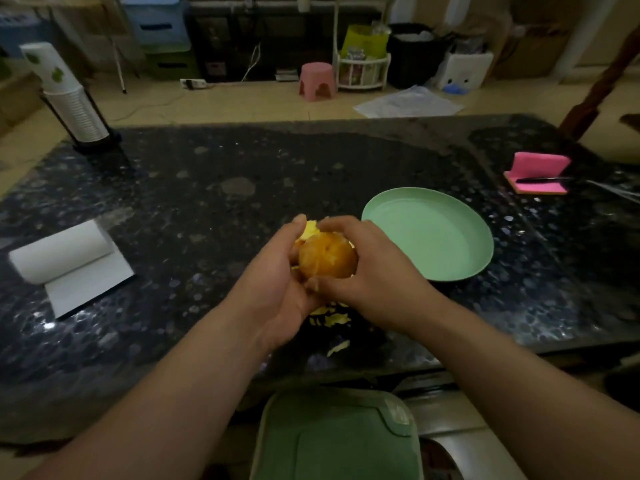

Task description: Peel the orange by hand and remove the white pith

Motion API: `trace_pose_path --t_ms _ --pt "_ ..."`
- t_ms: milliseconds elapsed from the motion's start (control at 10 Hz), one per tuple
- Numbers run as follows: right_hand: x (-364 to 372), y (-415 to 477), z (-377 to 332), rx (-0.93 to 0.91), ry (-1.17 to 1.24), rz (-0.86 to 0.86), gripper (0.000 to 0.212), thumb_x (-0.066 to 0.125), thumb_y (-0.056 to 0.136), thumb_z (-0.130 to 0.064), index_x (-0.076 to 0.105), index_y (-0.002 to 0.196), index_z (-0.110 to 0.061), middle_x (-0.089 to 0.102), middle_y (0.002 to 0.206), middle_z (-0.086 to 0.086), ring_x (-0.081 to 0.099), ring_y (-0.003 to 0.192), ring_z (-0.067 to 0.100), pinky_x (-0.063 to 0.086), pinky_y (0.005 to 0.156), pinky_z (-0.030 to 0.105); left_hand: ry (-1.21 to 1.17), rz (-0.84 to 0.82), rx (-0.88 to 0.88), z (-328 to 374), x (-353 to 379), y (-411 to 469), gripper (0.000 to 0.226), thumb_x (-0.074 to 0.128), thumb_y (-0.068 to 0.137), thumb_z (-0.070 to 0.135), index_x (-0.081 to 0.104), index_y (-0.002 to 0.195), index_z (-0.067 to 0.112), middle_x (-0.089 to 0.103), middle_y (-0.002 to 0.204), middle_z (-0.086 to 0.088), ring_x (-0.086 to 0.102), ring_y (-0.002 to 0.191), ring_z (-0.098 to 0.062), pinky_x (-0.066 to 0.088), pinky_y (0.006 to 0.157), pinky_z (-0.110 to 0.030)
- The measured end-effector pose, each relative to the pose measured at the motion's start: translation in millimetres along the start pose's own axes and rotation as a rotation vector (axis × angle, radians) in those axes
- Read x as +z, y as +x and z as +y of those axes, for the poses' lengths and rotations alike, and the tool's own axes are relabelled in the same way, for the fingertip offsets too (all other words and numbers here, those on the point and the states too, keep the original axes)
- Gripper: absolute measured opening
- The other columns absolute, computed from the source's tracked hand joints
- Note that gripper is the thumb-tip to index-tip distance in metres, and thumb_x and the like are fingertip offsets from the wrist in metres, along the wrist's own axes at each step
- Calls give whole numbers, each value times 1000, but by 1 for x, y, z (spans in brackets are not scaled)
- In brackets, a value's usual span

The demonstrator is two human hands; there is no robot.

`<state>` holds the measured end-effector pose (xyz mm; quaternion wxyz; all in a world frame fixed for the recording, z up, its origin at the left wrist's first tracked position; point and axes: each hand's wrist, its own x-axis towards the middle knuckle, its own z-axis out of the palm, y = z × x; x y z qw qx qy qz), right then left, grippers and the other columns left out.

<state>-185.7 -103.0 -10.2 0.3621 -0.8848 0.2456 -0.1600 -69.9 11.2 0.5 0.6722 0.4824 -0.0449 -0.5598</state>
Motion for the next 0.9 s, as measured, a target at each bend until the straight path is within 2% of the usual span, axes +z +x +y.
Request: trace_pose_path --t_ms 100,200,300,400,500,600,800,900 --pt "-20 -1 13 131 88 3 66 87 79 -41 51 134 -47 58 123 -13 64 106 9 60 88 36 54 -47 -24 -1 8 7 68 53 102 62 60 138 4 75 124 -21 76 108 -33 62 92 -48" --pt "-40 -1 33 291 376 26 55 88 78 -31 59 123 -42 68 114 -3 76 93 20 66 77 43 109 -72 -51 -4 20 14 70 52 101 65 57 140 8 74 127 -19 74 114 -37 57 102 -53" --pt "-53 5 55 383 464 128 49 85 81 -21 61 120 -37 68 116 8 77 90 25 67 72 41 206 33 -2 -7 36 20 60 59 100 59 59 137 12 69 132 -15 72 115 -33 60 99 -53" --pt "-70 17 72 357 236 229 51 85 80 -23 59 122 -35 67 111 2 72 92 22 66 74 43 194 109 44 -7 41 26 50 65 99 50 65 127 9 69 129 -16 75 110 -33 63 92 -51" --pt "-86 35 90 293 -119 241 61 86 77 -31 55 129 -33 63 109 -1 64 88 15 51 69 32 155 105 58 -4 35 29 50 66 100 47 66 125 4 74 123 -20 77 105 -34 64 88 -49" --pt "-89 52 111 295 -265 214 70 86 75 -37 52 136 -35 53 121 6 61 100 27 49 79 35 152 116 65 -2 29 30 48 65 100 45 67 123 3 77 117 -19 78 102 -34 64 88 -49" --pt "-73 61 142 305 -375 185 74 81 78 -43 48 145 -37 54 144 6 60 124 30 49 97 39 175 142 93 -2 26 32 45 65 101 42 69 121 2 78 115 -20 77 106 -37 63 94 -51" --pt "-75 58 145 294 -372 169 88 84 77 -49 42 153 -37 50 151 7 54 135 30 46 109 42 192 150 89 -1 27 31 45 65 101 42 69 121 2 78 114 -19 76 106 -37 62 94 -51"
